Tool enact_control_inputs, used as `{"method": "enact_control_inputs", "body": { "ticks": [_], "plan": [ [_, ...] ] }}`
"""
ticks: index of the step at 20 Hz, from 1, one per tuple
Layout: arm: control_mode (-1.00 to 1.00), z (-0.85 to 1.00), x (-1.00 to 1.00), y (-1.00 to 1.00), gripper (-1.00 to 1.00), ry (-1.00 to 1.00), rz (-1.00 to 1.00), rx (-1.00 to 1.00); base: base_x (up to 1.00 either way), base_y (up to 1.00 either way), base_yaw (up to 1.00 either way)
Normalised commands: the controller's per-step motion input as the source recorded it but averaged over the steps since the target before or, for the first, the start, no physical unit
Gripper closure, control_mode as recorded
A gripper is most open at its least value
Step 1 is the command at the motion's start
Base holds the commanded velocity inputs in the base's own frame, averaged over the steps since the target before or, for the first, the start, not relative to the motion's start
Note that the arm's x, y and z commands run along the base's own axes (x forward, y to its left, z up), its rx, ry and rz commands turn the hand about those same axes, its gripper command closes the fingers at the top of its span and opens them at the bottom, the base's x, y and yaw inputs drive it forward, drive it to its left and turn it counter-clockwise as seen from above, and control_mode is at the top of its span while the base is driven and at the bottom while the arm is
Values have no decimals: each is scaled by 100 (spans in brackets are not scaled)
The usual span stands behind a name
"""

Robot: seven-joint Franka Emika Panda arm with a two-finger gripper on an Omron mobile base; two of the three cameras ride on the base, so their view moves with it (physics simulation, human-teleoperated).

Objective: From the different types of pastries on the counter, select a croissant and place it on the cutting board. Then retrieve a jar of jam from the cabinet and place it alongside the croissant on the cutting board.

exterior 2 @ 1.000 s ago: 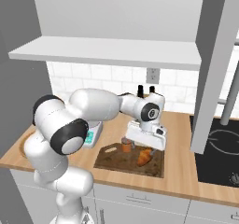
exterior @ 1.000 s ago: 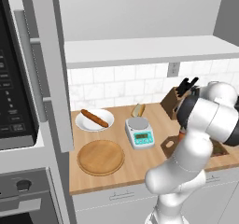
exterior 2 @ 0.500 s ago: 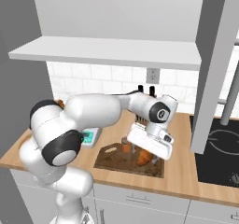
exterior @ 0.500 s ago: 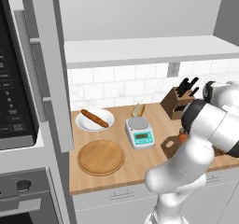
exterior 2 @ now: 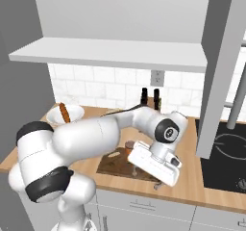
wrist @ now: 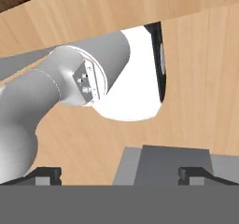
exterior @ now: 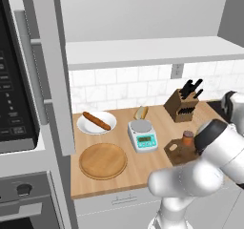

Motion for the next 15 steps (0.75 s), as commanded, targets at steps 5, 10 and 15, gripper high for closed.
{"method": "enact_control_inputs", "body": {
  "ticks": [5,10,15],
  "plan": [
    [-100,1,-97,0,-100,1,1,1,0,0,0],
    [-100,-2,-64,14,-100,8,0,0,0,0,0],
    [-100,6,-39,37,-100,6,0,0,0,0,0]
  ]
}}
